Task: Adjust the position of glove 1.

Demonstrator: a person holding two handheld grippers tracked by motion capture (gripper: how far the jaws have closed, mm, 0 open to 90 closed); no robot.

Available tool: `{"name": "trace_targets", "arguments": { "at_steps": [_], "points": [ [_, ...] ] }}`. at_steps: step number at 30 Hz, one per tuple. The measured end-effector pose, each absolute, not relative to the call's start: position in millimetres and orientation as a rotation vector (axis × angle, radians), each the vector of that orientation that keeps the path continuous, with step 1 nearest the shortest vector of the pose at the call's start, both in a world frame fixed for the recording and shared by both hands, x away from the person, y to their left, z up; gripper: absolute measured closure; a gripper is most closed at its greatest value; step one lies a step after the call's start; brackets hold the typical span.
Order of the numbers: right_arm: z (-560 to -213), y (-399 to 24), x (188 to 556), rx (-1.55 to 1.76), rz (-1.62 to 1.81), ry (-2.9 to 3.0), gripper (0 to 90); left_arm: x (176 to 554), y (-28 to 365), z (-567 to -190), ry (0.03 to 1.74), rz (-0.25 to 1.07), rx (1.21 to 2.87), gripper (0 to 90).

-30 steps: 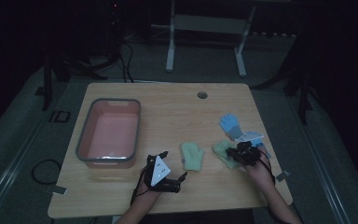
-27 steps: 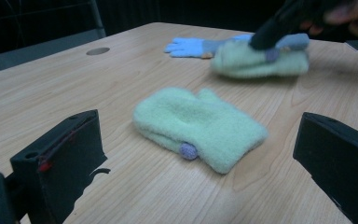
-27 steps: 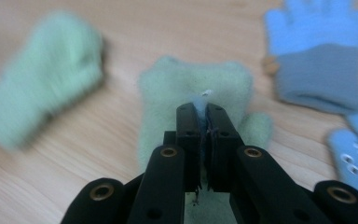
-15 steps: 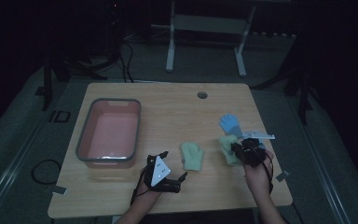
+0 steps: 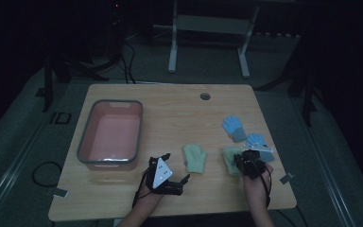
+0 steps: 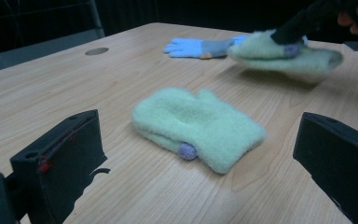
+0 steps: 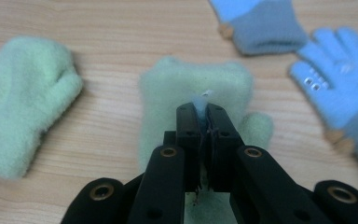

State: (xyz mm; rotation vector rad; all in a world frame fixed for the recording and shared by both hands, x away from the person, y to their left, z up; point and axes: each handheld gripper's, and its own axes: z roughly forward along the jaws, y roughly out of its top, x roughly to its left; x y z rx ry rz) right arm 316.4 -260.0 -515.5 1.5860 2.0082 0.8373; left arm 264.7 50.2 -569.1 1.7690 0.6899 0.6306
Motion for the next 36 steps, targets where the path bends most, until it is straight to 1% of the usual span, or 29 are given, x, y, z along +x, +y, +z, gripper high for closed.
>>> {"name": "trace_targets", "arguments": {
  "at_steps": [6,11,12,16,19,20,22,29,36],
  "points": [
    [-531.5,-259.8,318.1,1.621,0.826,2.0,85.4,264.3,49.7,-569.2,0.686,0.637,1.771,1.8],
    [-542.1,-259.0,318.4,1.631,0.813,1.992,82.9,264.5,50.0,-569.1,0.686,0.633,1.77,1.8],
    [-543.0,-258.4,318.2,1.627,0.812,1.992,82.0,264.4,49.9,-569.2,0.687,0.634,1.77,1.8],
    [-544.3,-258.3,318.1,1.622,0.816,1.996,74.0,264.3,49.8,-569.2,0.684,0.634,1.771,1.8],
    [-544.3,-258.1,318.2,1.618,0.817,2.0,72.8,264.4,49.8,-569.2,0.685,0.633,1.771,1.8],
    [-542.7,-259.4,319.0,1.618,0.828,2.018,67.4,264.4,49.8,-569.1,0.685,0.634,1.771,1.8],
    [-539.3,-260.5,319.0,1.598,0.82,2.029,64.1,264.3,49.8,-569.2,0.684,0.634,1.771,1.8],
    [-518.9,-267.6,321.1,1.509,0.848,2.081,62.0,264.3,49.6,-569.2,0.687,0.633,1.77,1.8],
    [-497.7,-274.8,326.6,1.315,0.846,2.207,61.6,264.2,49.4,-569.2,0.686,0.634,1.77,1.8]
  ]
}}
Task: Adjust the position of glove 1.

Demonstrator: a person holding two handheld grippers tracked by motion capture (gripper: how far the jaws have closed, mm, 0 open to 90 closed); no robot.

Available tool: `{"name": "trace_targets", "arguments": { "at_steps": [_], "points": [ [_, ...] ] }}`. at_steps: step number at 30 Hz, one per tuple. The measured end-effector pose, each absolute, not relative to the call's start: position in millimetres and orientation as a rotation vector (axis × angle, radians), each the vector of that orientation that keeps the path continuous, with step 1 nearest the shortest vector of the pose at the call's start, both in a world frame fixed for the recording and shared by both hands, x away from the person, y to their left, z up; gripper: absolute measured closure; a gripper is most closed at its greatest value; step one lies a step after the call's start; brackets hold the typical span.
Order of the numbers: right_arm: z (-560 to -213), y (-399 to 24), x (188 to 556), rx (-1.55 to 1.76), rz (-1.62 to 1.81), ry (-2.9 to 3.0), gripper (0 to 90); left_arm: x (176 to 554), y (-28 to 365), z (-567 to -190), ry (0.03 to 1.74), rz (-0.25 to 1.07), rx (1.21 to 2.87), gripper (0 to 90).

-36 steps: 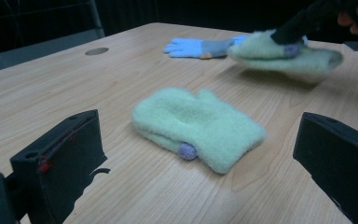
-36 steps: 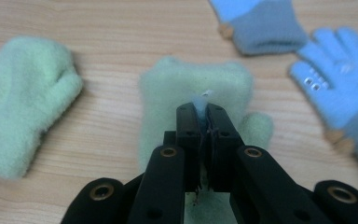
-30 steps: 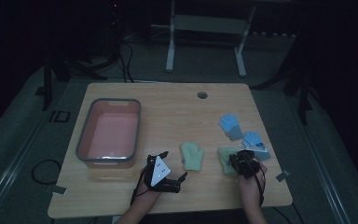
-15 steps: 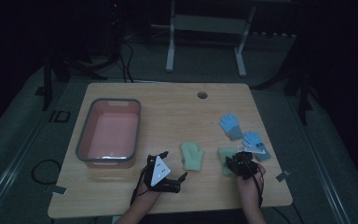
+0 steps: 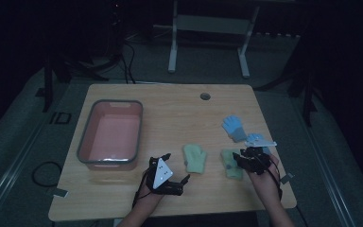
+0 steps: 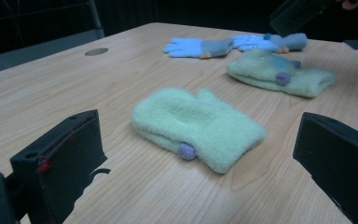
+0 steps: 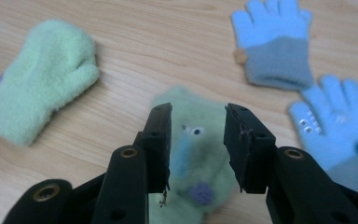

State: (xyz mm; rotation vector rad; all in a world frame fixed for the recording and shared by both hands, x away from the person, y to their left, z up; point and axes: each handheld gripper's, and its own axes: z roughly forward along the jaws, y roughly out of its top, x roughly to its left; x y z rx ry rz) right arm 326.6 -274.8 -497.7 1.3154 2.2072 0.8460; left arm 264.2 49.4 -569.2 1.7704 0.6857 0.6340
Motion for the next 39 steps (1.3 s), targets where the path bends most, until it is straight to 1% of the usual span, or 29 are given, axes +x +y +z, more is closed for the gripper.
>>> {"name": "trace_targets", "arguments": {
  "at_steps": [7,12,18,29,32,39],
  "points": [
    [-486.1,-293.7,333.5,1.164,0.901,2.365,60.8,264.3,49.8,-569.2,0.687,0.631,1.769,1.8],
    [-484.7,-298.0,335.9,1.091,0.923,2.429,60.8,264.3,49.8,-569.2,0.685,0.633,1.77,1.8],
    [-506.2,-292.7,336.1,1.037,0.935,2.481,62.4,264.0,49.5,-569.2,0.682,0.632,1.771,1.8],
    [-540.7,-297.9,338.2,1.119,0.909,2.448,62.6,263.9,49.4,-569.2,0.678,0.633,1.774,1.8],
    [-543.6,-297.0,335.9,1.118,0.915,2.434,65.6,263.7,49.2,-569.2,0.677,0.632,1.774,1.8],
    [-545.5,-289.0,329.1,1.137,0.882,2.384,81.8,263.7,49.1,-569.2,0.677,0.631,1.774,1.8]
  ]
}}
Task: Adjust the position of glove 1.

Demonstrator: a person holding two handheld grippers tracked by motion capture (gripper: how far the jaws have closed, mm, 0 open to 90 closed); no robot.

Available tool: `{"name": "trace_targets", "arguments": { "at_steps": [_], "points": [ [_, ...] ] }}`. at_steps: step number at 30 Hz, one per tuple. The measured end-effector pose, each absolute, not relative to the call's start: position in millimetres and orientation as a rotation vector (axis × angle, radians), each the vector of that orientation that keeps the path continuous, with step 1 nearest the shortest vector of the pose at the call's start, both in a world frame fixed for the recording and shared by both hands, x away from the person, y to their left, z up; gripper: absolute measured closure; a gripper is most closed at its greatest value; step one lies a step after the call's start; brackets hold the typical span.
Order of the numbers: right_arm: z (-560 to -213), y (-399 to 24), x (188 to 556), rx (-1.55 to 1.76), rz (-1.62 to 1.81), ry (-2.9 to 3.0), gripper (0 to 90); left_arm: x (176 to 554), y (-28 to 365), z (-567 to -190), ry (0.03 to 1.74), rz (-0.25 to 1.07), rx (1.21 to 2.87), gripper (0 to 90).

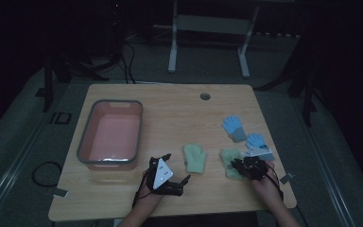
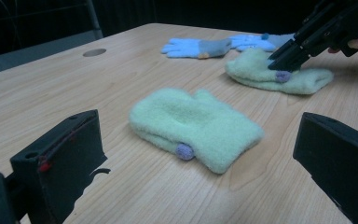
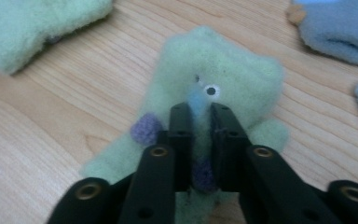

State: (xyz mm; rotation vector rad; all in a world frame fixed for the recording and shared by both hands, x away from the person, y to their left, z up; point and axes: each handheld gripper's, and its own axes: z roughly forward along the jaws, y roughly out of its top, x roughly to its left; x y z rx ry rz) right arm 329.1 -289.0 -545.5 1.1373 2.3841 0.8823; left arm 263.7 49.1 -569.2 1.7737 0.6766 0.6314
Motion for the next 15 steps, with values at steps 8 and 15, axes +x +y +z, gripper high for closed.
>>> {"name": "trace_targets", "arguments": {
  "at_steps": [8,15],
  "points": [
    [-529.6,-277.5,324.7,1.219,0.87,2.29,85.3,263.7,49.2,-569.2,0.677,0.631,1.772,1.8],
    [-489.2,-260.6,328.0,1.232,0.915,2.216,85.5,263.7,49.2,-569.2,0.677,0.631,1.772,1.8]
  ]
}}
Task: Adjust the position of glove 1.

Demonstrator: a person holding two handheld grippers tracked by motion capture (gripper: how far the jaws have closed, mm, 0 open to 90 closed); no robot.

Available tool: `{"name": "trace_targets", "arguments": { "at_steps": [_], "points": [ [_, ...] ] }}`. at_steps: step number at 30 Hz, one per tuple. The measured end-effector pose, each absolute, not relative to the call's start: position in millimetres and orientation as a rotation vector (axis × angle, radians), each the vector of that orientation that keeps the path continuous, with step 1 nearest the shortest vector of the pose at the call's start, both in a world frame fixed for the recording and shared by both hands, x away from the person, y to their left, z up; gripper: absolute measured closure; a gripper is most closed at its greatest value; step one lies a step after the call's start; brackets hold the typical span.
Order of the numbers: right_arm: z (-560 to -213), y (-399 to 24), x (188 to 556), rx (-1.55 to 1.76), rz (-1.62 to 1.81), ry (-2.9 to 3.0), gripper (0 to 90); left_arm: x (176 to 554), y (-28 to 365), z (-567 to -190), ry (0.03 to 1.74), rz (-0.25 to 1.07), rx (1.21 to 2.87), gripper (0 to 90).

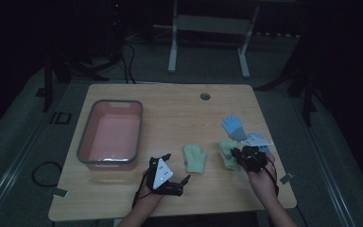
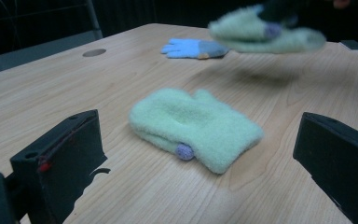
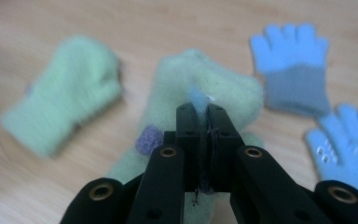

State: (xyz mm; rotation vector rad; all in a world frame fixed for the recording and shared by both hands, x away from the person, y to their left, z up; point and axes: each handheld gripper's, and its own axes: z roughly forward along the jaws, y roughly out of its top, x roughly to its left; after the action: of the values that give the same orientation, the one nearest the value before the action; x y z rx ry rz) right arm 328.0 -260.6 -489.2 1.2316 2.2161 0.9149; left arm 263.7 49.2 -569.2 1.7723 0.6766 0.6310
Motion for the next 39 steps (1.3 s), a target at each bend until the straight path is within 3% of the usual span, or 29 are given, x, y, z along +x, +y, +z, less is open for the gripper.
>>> {"name": "trace_targets", "arguments": {
  "at_steps": [8,16,39],
  "points": [
    [-454.0,-229.8,328.3,1.192,0.955,2.175,85.6,263.6,49.1,-569.2,0.676,0.627,1.77,1.7],
    [-444.6,-200.0,324.8,1.18,0.968,2.194,85.6,263.0,49.4,-569.2,0.675,0.618,1.769,1.7],
    [-503.4,-139.7,329.9,1.251,0.86,2.307,85.4,263.1,49.2,-569.2,0.669,0.609,1.774,1.7]
  ]
}}
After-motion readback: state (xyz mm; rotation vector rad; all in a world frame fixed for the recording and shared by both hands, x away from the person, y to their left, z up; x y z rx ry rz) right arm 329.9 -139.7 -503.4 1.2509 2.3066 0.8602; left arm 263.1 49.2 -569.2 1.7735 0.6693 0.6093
